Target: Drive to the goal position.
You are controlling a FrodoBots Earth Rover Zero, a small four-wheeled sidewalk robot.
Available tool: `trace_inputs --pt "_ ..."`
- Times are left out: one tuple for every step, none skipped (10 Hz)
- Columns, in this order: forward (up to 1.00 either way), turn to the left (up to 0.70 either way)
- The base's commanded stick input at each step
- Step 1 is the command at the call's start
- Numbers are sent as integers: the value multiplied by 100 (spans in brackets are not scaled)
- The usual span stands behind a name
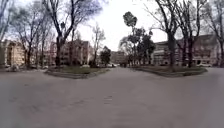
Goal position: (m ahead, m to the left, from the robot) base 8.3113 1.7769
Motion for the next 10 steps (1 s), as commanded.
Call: trace_inputs --pt "70 0" --pt "70 0" --pt "70 0" --pt "70 0" --pt "70 0" --pt "70 0" --pt "70 0" --pt "70 0" --pt "70 0" --pt "70 0"
